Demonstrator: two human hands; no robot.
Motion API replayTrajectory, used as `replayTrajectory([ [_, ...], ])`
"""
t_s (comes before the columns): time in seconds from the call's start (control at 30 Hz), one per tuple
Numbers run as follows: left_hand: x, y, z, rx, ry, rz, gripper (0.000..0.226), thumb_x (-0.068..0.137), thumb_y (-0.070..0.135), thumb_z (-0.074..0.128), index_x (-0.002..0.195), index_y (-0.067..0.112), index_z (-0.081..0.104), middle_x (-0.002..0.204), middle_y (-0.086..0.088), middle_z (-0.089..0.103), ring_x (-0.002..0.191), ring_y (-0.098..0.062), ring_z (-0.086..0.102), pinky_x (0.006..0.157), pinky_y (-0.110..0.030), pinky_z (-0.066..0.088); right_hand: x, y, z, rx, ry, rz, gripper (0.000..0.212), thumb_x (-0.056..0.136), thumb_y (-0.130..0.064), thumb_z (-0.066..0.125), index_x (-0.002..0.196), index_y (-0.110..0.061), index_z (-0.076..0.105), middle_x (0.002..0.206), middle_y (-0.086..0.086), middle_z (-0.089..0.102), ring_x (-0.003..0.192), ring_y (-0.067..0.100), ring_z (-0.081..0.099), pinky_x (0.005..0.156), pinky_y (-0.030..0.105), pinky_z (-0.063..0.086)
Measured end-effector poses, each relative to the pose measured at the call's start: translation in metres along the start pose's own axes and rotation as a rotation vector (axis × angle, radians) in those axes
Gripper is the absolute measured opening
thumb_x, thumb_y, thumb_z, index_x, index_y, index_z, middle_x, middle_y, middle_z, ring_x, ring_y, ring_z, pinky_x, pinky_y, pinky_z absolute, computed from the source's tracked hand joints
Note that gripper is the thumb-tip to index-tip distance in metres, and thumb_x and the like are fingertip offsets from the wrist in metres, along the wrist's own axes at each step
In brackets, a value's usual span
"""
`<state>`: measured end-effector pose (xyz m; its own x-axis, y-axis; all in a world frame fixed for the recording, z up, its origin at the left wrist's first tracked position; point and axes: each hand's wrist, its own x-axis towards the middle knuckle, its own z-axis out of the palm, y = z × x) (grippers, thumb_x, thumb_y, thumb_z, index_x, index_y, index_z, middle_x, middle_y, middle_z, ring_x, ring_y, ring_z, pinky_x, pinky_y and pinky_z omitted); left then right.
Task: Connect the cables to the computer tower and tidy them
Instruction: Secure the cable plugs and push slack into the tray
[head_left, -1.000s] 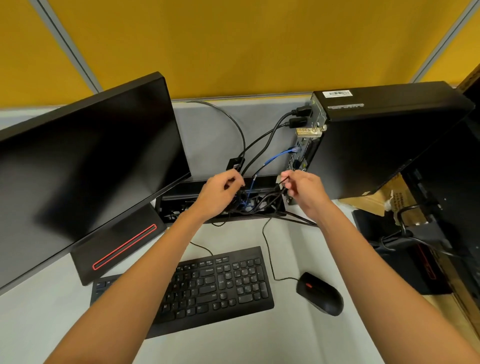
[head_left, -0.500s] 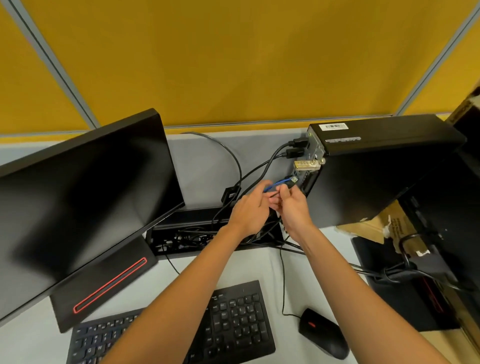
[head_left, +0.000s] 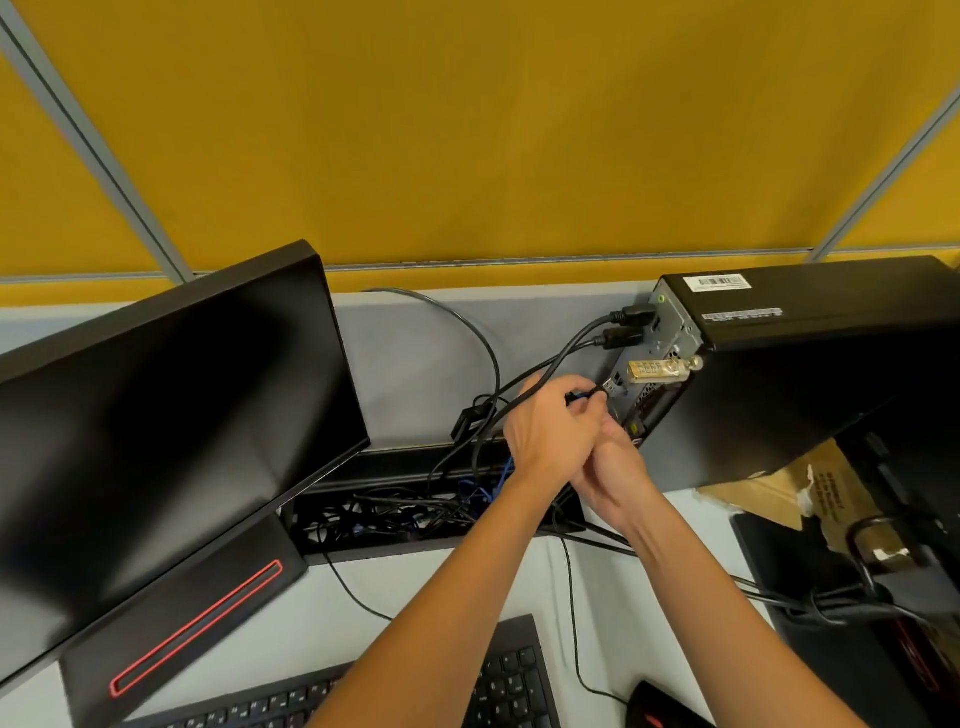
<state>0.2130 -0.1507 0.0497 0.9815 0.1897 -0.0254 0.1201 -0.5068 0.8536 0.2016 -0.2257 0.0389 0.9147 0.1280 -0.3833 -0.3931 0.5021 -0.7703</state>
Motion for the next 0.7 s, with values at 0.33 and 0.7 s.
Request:
replayTrajectory([
  [0.33, 0.008, 0.013, 0.003, 0.111, 0.123, 0.051, 0.021, 0.093, 0.034, 0.056, 0.108, 0.025, 0.068, 0.107, 0.001, 0.065, 0.104, -0.018, 0.056, 0.081, -0.032, 0.044, -0.034, 0.003, -0.001, -0.596, 0.113, -0.162, 0.025, 0.097, -0.004, 0.048, 0.103, -0.02, 0.067, 0.087, 0.0, 0.073, 0.082, 0.008, 0.068, 0.066, 0.016, 0.053],
  [0.7, 0.031, 0.021, 0.005, 0.511, -0.003, 0.352, 0.014, 0.089, 0.012, 0.059, 0.095, 0.016, 0.071, 0.1, -0.005, 0.06, 0.104, -0.024, 0.05, 0.068, -0.033, 0.046, -0.061, -0.017, -0.047, -1.059, 0.157, -0.349, 0.033, 0.091, 0.001, 0.052, 0.08, -0.026, 0.069, 0.076, -0.003, 0.07, 0.067, 0.022, 0.06, 0.065, 0.034, 0.051],
])
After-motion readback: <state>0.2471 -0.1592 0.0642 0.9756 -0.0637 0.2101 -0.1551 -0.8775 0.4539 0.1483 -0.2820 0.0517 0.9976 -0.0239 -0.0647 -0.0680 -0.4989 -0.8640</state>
